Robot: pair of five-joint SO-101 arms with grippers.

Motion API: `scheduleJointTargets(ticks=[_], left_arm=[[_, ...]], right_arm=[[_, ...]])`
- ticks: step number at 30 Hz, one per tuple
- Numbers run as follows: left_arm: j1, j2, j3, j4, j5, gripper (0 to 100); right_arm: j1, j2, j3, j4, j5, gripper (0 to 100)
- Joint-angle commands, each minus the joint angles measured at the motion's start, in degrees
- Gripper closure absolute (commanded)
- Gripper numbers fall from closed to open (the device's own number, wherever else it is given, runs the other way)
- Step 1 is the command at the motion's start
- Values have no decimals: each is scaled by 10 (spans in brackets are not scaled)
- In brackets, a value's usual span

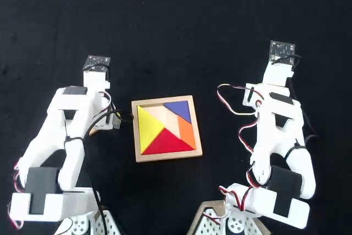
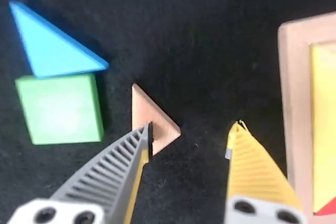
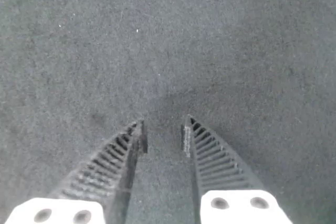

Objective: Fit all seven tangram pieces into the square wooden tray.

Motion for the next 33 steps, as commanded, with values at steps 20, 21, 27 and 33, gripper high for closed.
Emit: scheduleJointTargets(ticks=[20,21,27,33], left_arm=[[-42,11,-15,-9,-1,755],[-42,10,-15,-9,-1,755],[-38,15,-15,-21,-2,755],[-36,15,-11,-36,-2,755]], right_arm=[[-8,1,-1,-12,4,874],[-8,1,-1,-12,4,874],[-8,1,-1,-12,4,874],[-8,1,-1,-12,4,874]])
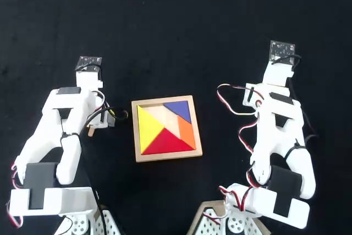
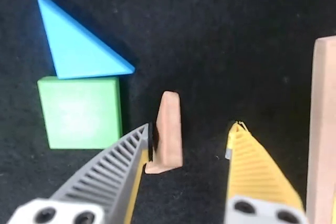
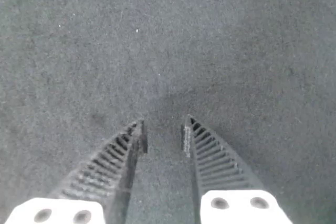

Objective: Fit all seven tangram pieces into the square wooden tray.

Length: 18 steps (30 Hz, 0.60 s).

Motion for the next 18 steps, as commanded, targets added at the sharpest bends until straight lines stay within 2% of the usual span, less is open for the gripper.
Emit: scheduleJointTargets(ticks=[1,11,18], left_arm=[[0,-2,-12,-7,-2,755],[-5,-2,-18,-11,-1,757],[-7,-2,-18,-9,0,929]], right_arm=[[-8,1,-1,-12,4,874],[-8,1,-1,-12,4,874],[-8,1,-1,-12,4,874]])
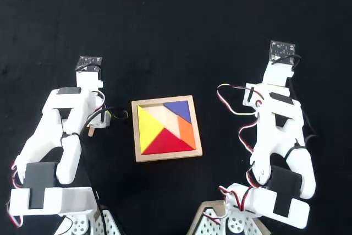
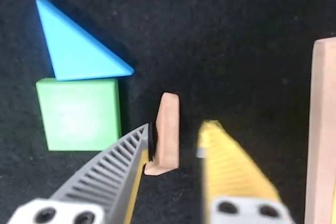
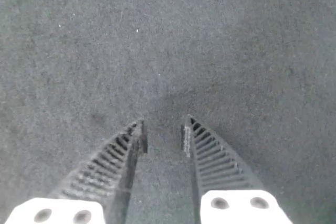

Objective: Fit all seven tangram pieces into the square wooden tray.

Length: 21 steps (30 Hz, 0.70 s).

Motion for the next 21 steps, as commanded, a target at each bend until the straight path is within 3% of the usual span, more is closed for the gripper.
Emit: scheduleJointTargets(ticks=[1,7,11,13,16,21], left_arm=[[-7,-4,-18,-5,0,938],[-7,-10,-24,0,2,944],[11,-10,-118,140,11,970],[29,-10,-196,235,57,971],[59,-10,-303,324,186,970],[202,-22,-381,374,273,970]], right_arm=[[-8,1,-1,-12,4,874],[-8,1,-1,-12,4,874],[-8,1,-1,-12,4,874],[-7,1,-1,-12,4,874],[-4,0,-1,-12,4,874],[5,0,-1,-12,4,874]])
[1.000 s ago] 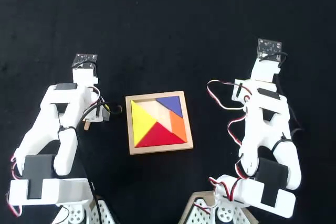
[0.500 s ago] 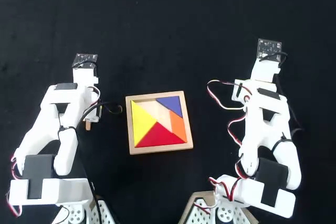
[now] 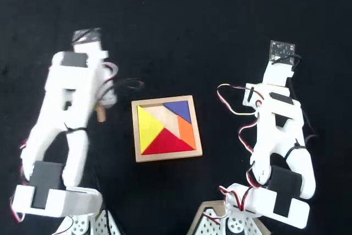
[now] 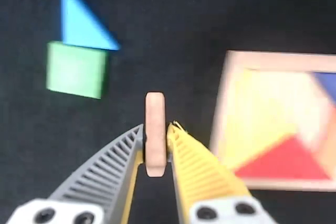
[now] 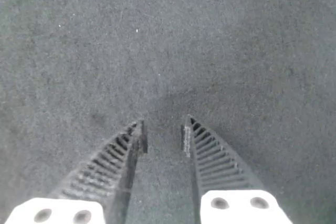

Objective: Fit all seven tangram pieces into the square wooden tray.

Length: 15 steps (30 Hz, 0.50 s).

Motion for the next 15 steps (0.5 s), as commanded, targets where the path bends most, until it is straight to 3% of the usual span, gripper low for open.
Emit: scheduleJointTargets(ticks=[1,8,15], left_arm=[[109,-35,-56,9,54,970],[184,-146,65,-158,63,970],[214,-159,196,-309,187,968]], right_arm=[[10,0,-2,-12,4,874],[25,0,-4,-11,0,874],[20,0,-5,-12,4,874]])
